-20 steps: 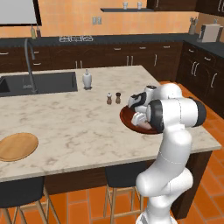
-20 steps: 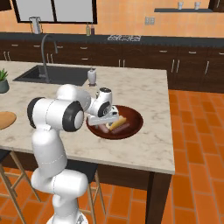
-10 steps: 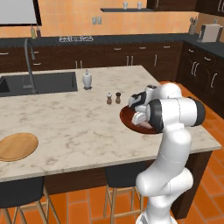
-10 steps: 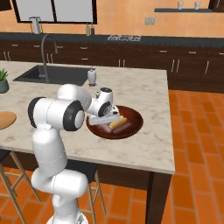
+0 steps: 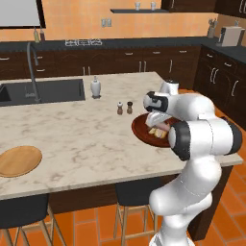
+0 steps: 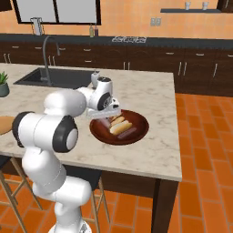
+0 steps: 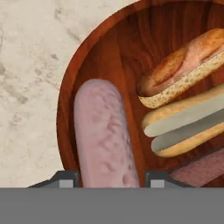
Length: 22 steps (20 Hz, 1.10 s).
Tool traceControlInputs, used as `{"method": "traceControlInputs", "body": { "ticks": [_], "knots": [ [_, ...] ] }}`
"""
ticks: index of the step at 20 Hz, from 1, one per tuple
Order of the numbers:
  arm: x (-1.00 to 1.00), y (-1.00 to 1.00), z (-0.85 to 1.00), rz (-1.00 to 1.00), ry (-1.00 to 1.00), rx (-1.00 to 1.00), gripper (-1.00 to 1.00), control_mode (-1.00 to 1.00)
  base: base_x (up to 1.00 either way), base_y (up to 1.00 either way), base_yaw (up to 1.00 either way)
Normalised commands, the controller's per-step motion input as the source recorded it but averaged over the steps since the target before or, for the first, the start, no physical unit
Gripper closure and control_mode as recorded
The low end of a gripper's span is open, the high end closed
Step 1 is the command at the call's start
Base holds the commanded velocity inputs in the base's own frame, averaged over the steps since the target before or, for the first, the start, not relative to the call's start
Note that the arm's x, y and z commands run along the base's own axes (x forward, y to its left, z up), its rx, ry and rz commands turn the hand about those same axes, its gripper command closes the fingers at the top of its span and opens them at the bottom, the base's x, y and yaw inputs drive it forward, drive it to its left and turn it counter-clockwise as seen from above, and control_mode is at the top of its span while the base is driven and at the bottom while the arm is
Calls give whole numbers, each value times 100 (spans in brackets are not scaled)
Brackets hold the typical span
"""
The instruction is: Place one bun and one sausage from the bowl on each plate.
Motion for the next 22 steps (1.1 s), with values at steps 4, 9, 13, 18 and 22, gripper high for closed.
{"method": "traceControlInputs", "body": {
  "ticks": [4, 9, 13, 18, 22],
  "knots": [
    [-67, 18, 81, -24, -3, -1, 100, -100, 0, 0, 0],
    [-91, 7, 34, -63, 0, 6, 100, -100, 0, 0, 0],
    [-79, 0, 1, -65, 0, 0, 100, -100, 0, 0, 0],
    [-39, 12, 5, -27, -5, -2, 100, -100, 0, 0, 0],
    [0, 0, 0, 0, 0, 0, 100, -100, 0, 0, 0]
  ]
}}
